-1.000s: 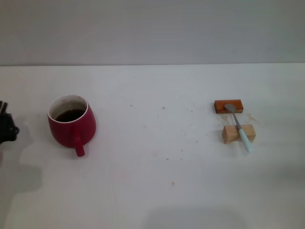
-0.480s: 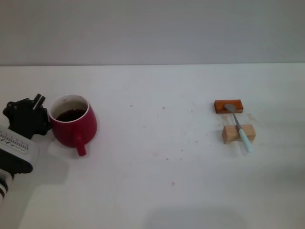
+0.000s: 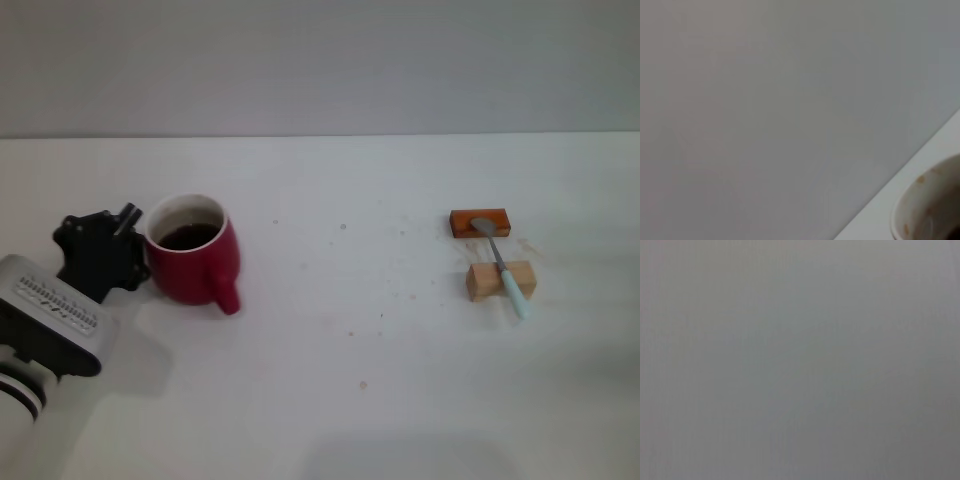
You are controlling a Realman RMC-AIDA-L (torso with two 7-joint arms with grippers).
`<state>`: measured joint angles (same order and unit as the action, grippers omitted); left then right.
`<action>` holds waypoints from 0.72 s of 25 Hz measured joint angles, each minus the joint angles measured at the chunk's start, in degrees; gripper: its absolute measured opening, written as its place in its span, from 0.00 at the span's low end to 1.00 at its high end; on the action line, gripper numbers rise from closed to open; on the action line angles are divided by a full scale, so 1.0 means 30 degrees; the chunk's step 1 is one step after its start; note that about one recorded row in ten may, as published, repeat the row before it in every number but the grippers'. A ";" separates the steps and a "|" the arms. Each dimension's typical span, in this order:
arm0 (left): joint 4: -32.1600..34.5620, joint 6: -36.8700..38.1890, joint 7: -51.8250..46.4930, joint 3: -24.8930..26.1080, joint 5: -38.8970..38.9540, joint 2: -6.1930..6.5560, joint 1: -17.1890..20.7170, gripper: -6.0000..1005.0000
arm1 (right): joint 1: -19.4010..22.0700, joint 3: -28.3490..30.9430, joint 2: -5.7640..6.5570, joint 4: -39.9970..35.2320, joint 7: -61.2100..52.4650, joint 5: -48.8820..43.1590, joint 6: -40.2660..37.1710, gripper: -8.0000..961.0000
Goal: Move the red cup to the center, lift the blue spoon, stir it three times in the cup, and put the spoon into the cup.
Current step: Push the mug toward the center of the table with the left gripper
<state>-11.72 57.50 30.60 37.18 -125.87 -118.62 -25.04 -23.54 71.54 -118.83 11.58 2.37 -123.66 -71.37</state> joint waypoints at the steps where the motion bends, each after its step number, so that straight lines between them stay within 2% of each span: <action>1: -0.0027 0.0004 0.0000 -0.0273 0.0007 0.0002 -0.0044 0.08 | -0.0002 0.0000 -0.0001 0.0006 0.0001 0.0000 0.0000 0.73; 5: -0.0329 -0.0005 -0.0005 -0.1321 -0.0002 -0.0003 -0.0220 0.09 | -0.0005 0.0000 0.0000 0.0060 0.0000 0.0001 0.0001 0.73; 18: -0.1675 0.0010 -0.0007 -0.2858 -0.0026 -0.0034 -0.0462 0.10 | -0.0009 0.0000 0.0036 0.0081 0.0000 0.0000 -0.0046 0.73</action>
<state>-16.74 57.53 30.58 28.60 -125.95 -118.72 -26.43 -23.56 71.54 -118.72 11.82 2.37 -123.66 -71.51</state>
